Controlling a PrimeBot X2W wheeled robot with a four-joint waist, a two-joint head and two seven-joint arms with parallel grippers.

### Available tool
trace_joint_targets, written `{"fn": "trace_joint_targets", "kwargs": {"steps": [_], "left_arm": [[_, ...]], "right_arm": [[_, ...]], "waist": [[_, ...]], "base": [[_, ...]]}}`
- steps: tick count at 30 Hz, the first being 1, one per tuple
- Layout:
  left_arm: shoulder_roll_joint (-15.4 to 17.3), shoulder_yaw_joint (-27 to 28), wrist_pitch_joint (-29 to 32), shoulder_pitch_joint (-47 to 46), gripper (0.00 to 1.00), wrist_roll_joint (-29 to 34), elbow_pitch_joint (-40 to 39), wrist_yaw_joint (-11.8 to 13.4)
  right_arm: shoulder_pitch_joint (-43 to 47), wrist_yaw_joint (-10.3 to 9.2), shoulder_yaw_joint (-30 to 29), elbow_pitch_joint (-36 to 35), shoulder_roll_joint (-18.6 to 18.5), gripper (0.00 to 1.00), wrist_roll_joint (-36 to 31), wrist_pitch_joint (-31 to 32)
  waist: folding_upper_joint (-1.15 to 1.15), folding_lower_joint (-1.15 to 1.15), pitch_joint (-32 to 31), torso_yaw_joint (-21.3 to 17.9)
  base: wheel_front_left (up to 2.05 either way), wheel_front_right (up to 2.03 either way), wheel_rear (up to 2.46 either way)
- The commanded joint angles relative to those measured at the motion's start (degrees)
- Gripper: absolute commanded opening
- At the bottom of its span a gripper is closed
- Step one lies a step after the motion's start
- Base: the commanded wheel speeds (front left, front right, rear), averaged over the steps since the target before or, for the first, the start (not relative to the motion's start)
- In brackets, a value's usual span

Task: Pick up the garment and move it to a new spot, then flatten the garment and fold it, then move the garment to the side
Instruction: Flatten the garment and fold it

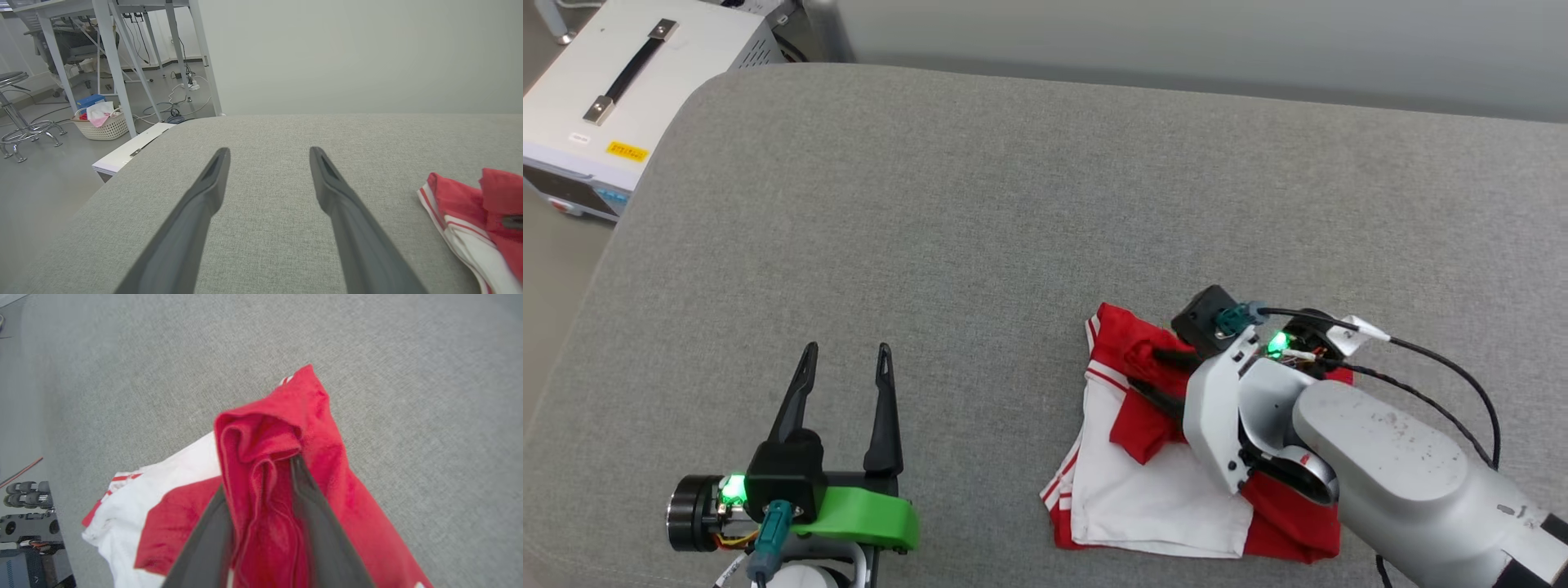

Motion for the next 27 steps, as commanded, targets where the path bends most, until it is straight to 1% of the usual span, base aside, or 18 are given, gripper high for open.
{"fn": "trace_joint_targets", "kwargs": {"steps": [1,4,8,11,13,15,16,17,18,22,27], "left_arm": [[-0.22,0.43,-0.35,0.31,1.00,0.05,0.11,-0.07],[-0.06,0.92,-0.35,0.93,1.00,0.14,0.09,-0.22],[0.09,1.48,-0.35,1.97,1.00,0.31,-0.15,-0.33],[0.27,1.58,-0.35,2.75,1.00,0.51,-0.30,-0.53],[0.37,1.70,-0.35,3.15,1.00,0.54,-0.40,-0.62],[0.42,1.89,-0.35,3.52,1.00,0.56,-0.53,-0.58],[0.49,1.97,-0.35,3.71,1.00,0.56,-0.59,-0.65],[0.54,2.08,-0.35,3.82,1.00,0.56,-0.59,-0.63],[0.59,2.14,-0.35,4.07,1.00,0.59,-0.58,-0.66],[0.77,2.16,-0.35,4.62,1.00,0.81,-0.59,-0.73],[1.16,2.30,-0.35,5.29,1.00,1.12,-0.52,-0.46]], "right_arm": [[0.33,-0.04,-0.64,-0.93,-0.90,1.00,-0.68,-1.71],[2.02,-0.04,-2.77,-3.93,-3.11,1.00,-1.62,-5.45],[5.86,-0.04,-8.79,-8.32,-6.04,1.00,-3.75,-9.93],[9.36,-0.04,-15.57,-10.59,-7.34,1.00,-7.10,-13.39],[12.10,-0.04,-20.69,-11.61,-7.25,1.00,-9.51,-15.51],[14.58,-0.04,-25.33,-12.47,-6.70,1.00,-12.03,-17.42],[16.47,-0.04,-28.83,-12.99,-6.05,1.00,-14.23,-18.79],[17.39,-0.04,-30.53,-13.23,-5.58,1.00,-15.38,-19.53],[19.36,-0.04,-34.16,-13.62,-4.53,1.00,-17.67,-20.86],[24.90,-0.04,-44.46,-15.40,-0.51,1.00,-24.17,-24.32],[31.21,-0.04,-54.16,-19.08,5.03,1.00,-31.06,-26.89]], "waist": [[0.00,0.00,-1.32,-1.00],[0.00,0.00,-2.76,-1.91],[0.00,0.00,-4.57,-3.54],[0.00,0.00,-5.79,-4.82],[0.00,0.00,-6.40,-5.52],[0.00,0.00,-6.89,-6.15],[0.00,0.00,-7.18,-6.47],[0.00,0.00,-7.41,-6.74],[0.00,0.00,-7.67,-7.06],[0.00,0.00,-8.45,-7.85],[0.00,0.00,-9.56,-8.32]], "base": [[0.00,0.00,0.00],[0.00,0.00,0.00],[0.00,0.00,0.00],[0.00,0.00,0.00],[0.00,0.00,0.00],[0.00,0.00,0.00],[0.00,0.00,0.00],[0.00,0.00,0.00],[0.00,0.00,0.00],[0.00,0.00,0.00],[0.00,0.00,0.00]]}}
